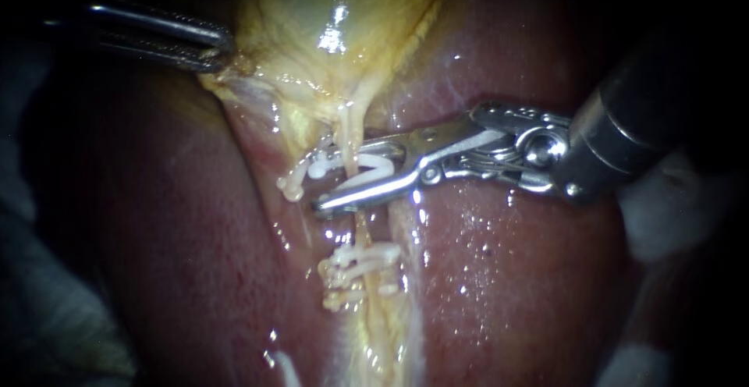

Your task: Clipping third clip right tube

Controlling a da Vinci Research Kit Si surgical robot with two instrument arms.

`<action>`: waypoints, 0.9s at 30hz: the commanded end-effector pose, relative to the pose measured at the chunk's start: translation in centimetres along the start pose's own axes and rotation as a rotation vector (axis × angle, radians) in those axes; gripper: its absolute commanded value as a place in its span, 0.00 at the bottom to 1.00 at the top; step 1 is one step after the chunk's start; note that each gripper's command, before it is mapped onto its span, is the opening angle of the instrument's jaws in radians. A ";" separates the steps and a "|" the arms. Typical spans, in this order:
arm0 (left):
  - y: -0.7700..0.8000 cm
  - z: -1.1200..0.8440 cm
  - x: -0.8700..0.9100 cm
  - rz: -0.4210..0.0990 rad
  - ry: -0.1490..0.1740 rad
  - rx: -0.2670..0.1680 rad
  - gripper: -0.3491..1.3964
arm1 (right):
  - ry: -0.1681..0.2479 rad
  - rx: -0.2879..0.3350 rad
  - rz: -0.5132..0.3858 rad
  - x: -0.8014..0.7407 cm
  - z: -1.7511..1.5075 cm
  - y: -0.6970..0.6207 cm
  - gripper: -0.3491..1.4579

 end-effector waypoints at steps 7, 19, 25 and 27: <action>0.00 0.00 0.00 0.000 0.000 -0.001 0.00 | 0.020 0.021 0.016 0.03 0.06 -0.11 0.44; 0.00 0.00 0.00 0.000 0.000 0.000 0.00 | 0.025 0.023 0.048 0.07 0.07 -0.12 0.41; 0.00 0.00 0.00 0.000 0.000 0.000 0.00 | 0.026 0.023 0.048 0.08 0.07 -0.13 0.38; 0.00 0.00 0.00 0.000 0.000 0.000 0.00 | 0.026 0.024 0.048 0.08 0.06 -0.13 0.37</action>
